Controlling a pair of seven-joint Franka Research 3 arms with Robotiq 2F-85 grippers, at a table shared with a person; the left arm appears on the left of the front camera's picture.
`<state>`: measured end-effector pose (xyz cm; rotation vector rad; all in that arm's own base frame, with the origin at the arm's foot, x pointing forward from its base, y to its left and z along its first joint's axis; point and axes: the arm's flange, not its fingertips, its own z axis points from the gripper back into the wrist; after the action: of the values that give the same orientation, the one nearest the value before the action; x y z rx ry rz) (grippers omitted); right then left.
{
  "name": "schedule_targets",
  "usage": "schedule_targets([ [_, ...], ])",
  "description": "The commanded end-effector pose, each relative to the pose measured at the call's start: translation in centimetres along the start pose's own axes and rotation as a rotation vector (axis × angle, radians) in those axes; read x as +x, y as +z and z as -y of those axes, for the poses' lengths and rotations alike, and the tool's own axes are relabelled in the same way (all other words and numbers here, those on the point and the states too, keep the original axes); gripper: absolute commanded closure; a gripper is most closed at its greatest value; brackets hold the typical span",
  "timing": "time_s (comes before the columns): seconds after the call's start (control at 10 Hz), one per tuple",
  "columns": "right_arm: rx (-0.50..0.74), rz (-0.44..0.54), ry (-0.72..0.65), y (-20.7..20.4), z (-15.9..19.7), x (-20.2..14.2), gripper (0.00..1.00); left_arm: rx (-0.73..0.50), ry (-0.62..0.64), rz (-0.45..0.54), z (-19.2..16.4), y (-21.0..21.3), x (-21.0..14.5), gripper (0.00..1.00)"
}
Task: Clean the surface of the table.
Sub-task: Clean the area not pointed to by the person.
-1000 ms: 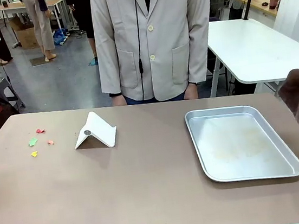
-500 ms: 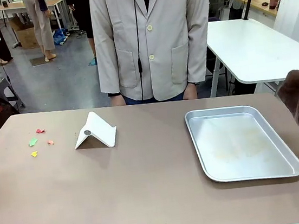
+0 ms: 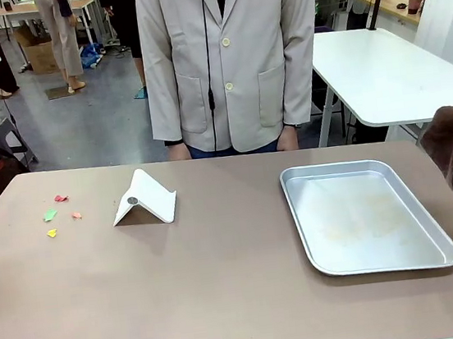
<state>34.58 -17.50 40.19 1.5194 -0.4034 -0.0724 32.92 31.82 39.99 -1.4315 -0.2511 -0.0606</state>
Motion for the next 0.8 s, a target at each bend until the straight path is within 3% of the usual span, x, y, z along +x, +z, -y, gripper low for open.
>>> schedule_targets([
  [0.0, 0.014, -0.001, 0.006, 0.19, -0.38, -0.15, 0.93, -0.005, -0.004, -0.004, 0.43, -0.07, -0.15, 1.00],
  [0.6, 0.014, -0.001, 0.006, 0.19, -0.38, -0.15, 0.93, -0.005, -0.004, -0.004, 0.43, -0.07, -0.15, 1.00],
  [0.7, 0.014, -0.001, 0.006, 0.19, -0.38, -0.15, 0.93, 0.000, 0.000, 0.000, 0.00, 0.00, 0.00, 0.78],
])
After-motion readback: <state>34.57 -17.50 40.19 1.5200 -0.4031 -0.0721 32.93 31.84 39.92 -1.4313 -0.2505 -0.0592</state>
